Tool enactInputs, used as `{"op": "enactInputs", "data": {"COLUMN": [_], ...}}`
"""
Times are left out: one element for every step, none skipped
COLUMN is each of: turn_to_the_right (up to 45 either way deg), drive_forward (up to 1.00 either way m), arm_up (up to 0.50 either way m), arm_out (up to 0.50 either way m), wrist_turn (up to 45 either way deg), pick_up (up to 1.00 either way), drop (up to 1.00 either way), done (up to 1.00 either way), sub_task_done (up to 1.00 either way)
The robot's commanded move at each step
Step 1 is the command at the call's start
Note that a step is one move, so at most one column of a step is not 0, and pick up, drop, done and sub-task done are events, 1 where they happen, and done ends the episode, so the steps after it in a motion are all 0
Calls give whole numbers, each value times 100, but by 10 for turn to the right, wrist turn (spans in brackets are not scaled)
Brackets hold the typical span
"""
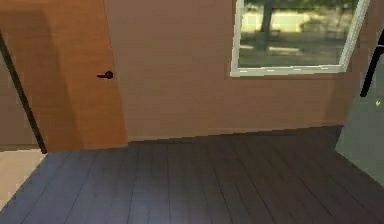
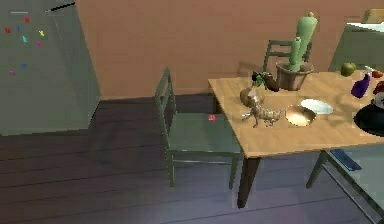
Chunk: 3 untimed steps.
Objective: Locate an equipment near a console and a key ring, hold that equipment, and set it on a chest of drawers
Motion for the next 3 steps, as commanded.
{"op": "enactInputs", "data": {"turn_to_the_right": [-60, 0, -120], "drive_forward": [0, 60, 0], "arm_up": [0, 0, 0], "arm_out": [0, 0, 0], "wrist_turn": [0, 0, 0], "pick_up": [0, 0, 0], "drop": [0, 0, 0], "done": [0, 0, 0], "sub_task_done": [0, 0, 0]}}
